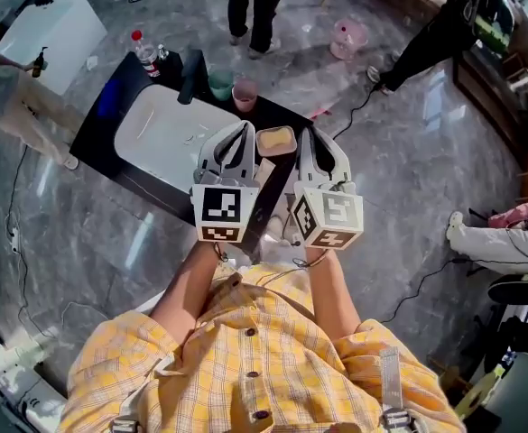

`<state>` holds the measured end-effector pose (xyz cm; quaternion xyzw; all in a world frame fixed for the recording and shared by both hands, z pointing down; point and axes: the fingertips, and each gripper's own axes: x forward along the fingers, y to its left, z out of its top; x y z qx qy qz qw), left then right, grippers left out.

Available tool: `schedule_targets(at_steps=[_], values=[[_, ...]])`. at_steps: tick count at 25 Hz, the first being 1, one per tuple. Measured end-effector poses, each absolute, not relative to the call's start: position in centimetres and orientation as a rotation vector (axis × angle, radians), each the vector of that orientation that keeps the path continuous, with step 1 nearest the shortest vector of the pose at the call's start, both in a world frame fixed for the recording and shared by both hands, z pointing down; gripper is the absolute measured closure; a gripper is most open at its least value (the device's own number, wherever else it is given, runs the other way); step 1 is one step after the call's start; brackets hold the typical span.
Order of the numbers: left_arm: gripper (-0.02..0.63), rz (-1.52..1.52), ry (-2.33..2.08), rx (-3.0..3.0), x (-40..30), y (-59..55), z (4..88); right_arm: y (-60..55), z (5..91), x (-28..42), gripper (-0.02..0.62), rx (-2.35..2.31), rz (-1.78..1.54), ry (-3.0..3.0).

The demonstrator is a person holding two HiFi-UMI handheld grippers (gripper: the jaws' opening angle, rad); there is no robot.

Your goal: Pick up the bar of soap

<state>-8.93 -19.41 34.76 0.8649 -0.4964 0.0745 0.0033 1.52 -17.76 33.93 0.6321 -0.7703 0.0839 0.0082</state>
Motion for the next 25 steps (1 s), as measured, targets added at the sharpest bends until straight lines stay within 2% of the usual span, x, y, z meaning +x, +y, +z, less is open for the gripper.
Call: schedule_targets(at_steps=[3,15,25], values=[[0.592,0.261,-1.523,2.728,-8.1,-20.8,35.0,-19.0,34.5,2.0,0.577,1.952,0.270,-2.414],[0.594,0.699,-1.288,2.836,-2.0,-24.6,40.3,-19.6,37.7,5.6,0.576,1.949,0.368,-2.366],[0.592,1.461,-0.725,2.847,2.3,-25.5,51.2,-19.9,40.2,7.5,0.577,1.941,0.438,-2.353]])
